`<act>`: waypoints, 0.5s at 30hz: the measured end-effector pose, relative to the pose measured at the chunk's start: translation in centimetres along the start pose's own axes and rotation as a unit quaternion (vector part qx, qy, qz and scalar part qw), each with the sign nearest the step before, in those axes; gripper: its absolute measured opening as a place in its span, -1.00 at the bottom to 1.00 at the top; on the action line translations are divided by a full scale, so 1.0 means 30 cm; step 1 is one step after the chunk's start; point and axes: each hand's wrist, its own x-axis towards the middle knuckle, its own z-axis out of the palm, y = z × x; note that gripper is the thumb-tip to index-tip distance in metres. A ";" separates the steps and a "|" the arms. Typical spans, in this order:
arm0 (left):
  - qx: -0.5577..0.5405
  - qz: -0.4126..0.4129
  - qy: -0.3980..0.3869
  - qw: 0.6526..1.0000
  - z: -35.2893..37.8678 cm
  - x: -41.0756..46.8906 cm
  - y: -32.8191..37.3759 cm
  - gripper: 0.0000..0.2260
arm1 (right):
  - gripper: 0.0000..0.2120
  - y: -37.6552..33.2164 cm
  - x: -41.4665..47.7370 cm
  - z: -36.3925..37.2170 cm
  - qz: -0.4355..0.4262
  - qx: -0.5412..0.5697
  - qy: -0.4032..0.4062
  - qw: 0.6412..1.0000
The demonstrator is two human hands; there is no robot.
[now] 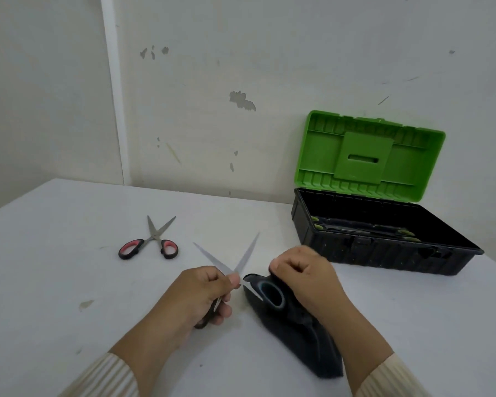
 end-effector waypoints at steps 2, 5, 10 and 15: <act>0.021 -0.011 -0.007 1.000 0.007 -0.001 -0.004 -0.74 | -0.93 -0.003 0.007 -0.021 -0.035 -0.057 0.101 0.993; 0.047 -0.009 -0.010 0.999 0.029 -0.007 -0.009 -0.74 | -0.87 -0.040 -0.018 0.000 -0.137 -0.103 0.127 0.977; 0.071 0.032 0.004 0.997 0.042 -0.008 -0.015 -0.74 | -0.88 -0.062 -0.036 0.105 -0.236 -0.150 0.004 0.960; 0.073 0.042 0.013 0.996 0.046 -0.006 -0.020 -0.74 | -0.88 -0.037 -0.039 0.116 -0.227 -0.167 -0.005 0.960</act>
